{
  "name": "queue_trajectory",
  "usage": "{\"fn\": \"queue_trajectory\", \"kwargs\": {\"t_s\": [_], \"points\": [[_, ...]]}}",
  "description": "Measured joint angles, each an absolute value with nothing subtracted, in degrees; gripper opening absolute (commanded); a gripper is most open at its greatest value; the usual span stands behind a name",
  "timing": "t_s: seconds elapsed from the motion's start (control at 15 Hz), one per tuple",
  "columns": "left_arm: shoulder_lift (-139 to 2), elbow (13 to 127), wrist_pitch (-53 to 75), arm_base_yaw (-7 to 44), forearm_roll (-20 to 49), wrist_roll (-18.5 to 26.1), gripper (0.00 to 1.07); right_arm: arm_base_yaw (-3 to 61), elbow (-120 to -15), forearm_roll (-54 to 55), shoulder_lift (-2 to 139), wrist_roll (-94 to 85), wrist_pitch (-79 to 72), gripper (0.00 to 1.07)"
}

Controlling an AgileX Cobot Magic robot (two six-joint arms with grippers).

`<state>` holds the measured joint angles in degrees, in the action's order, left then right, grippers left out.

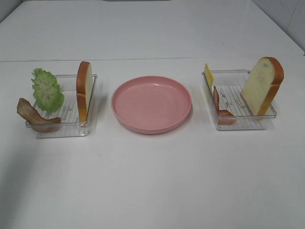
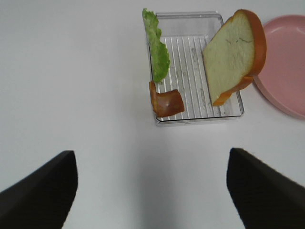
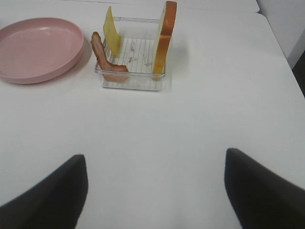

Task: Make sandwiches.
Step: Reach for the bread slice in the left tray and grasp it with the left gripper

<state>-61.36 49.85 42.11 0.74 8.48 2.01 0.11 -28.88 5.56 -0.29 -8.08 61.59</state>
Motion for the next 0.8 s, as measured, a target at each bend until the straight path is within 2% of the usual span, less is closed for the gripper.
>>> {"fn": "queue_trajectory", "kwargs": {"t_s": [0.2,0.53,0.8], "points": [[-72.88,59.93,49.62,0.74,9.28,3.32,0.80,0.11,-28.88,5.56,-0.29,-8.08,61.59,0.76],[-86.86,75.92,60.73,0.92,10.08,3.04,0.80,0.11,-28.88,5.56,-0.29,-8.08,61.59,0.76],[-95.05,85.37,64.74,6.99,9.45,0.00,0.80,0.11,-28.88,5.56,-0.29,-8.08,61.59,0.76]]}}
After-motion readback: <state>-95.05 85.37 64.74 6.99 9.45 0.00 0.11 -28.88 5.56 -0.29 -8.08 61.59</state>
